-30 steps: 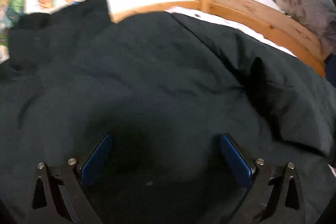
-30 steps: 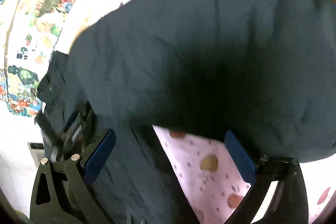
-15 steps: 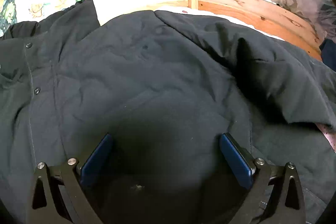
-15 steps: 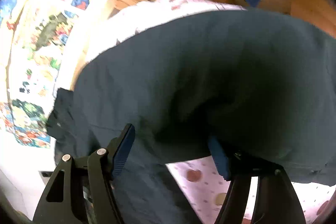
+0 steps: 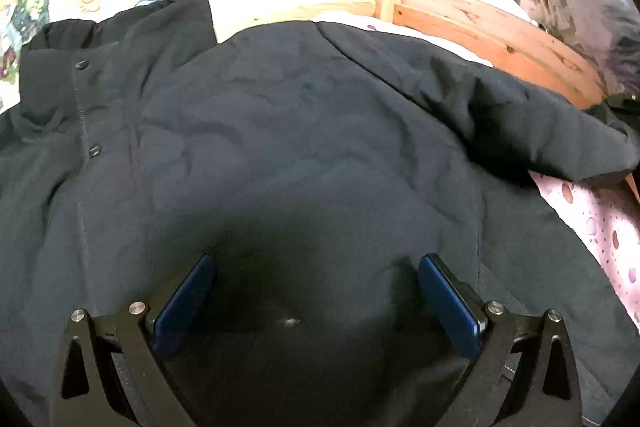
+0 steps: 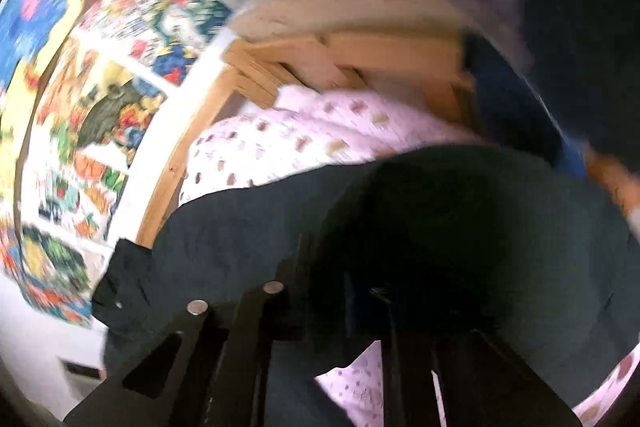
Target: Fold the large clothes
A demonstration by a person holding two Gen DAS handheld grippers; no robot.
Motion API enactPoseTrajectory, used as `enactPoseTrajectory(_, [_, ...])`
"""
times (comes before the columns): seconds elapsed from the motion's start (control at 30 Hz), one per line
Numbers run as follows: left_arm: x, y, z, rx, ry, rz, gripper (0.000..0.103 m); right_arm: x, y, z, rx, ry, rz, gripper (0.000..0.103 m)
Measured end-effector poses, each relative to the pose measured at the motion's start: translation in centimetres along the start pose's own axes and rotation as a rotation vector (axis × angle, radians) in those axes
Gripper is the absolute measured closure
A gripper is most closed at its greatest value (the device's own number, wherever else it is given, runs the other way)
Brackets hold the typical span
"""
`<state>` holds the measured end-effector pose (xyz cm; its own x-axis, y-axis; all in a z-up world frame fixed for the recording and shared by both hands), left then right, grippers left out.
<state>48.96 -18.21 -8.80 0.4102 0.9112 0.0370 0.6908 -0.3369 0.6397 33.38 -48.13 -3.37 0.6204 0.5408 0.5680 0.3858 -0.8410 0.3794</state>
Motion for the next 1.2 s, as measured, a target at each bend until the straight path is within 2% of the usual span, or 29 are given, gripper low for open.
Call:
enactPoseTrajectory(0.17, [0.9, -0.2, -1.6, -0.011, 0.033, -0.008, 0.0, 5.5, 1.0, -2.9, -0.144, 0.046, -0.252, 0.095])
enactPoseTrajectory(0.3, [2.1, -0.5, -3.7, -0.029, 0.058, -0.027, 0.0, 11.8, 0.8, -5.0, -0.271, 0.111, -0.486, 0.095])
enactPoseTrajectory(0.43, [4.4, -1.1, -6.9, -0.058, 0.094, -0.065, 0.0, 18.2, -1.4, -7.4, -0.377, 0.207, -0.707, 0.096])
enactPoseTrajectory(0.53, [7.0, -2.0, -9.6, -0.076, 0.133, -0.103, 0.0, 22.8, -4.2, -9.3, -0.409, 0.305, -0.848, 0.096])
enactPoseTrajectory(0.6, [9.1, -3.0, -11.5, -0.08, 0.17, -0.138, 0.0, 25.6, -6.9, -9.9, -0.4, 0.388, -0.908, 0.096])
enactPoseTrajectory(0.67, [10.8, -3.9, -12.9, -0.08, 0.182, -0.173, 0.0, 28.8, -10.1, -9.7, -0.361, 0.465, -0.958, 0.096])
enactPoseTrajectory(0.77, [14.1, -6.1, -15.2, -0.073, 0.217, -0.239, 0.0, 31.9, -14.8, -8.4, -0.278, 0.533, -1.056, 0.096])
enactPoseTrajectory(0.83, [16.5, -8.0, -16.5, -0.07, 0.238, -0.294, 0.0, 33.2, -18.3, -6.7, -0.178, 0.574, -1.113, 0.096])
enactPoseTrajectory(0.93, [19.7, -10.3, -17.8, -0.053, 0.249, -0.387, 0.0, 34.0, -22.6, -3.5, -0.047, 0.538, -1.191, 0.09])
enactPoseTrajectory(1.0, [21.8, -11.5, -18.3, -0.041, 0.246, -0.452, 0.0, 33.4, -25.8, -0.9, 0.085, 0.497, -1.264, 0.075])
enactPoseTrajectory(1.03, [22.3, -11.7, -18.4, -0.038, 0.244, -0.461, 0.0, 32.9, -27.1, 0.1, 0.149, 0.486, -1.288, 0.071])
enactPoseTrajectory(1.1, [23.1, -12.1, -18.6, -0.035, 0.252, -0.445, 0.0, 31.5, -29.4, 1.8, 0.252, 0.444, -1.329, 0.056])
enactPoseTrajectory(1.17, [23.2, -12.1, -18.5, -0.045, 0.248, -0.415, 0.0, 29.7, -31.4, 2.7, 0.315, 0.382, -1.383, 0.048])
enactPoseTrajectory(1.2, [23.2, -12.0, -18.4, -0.05, 0.235, -0.41, 0.0, 29.0, -32.1, 2.7, 0.318, 0.357, -1.408, 0.04])
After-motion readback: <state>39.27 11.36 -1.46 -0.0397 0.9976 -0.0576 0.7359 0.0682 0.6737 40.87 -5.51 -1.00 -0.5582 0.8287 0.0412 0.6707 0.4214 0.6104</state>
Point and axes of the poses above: each gripper's, at about its wrist camera, not at the fingertips, and z roughly the way its jaws point, x to its left, y to its top, the point moved 2 cm from there along z, roughly the way its jaws point
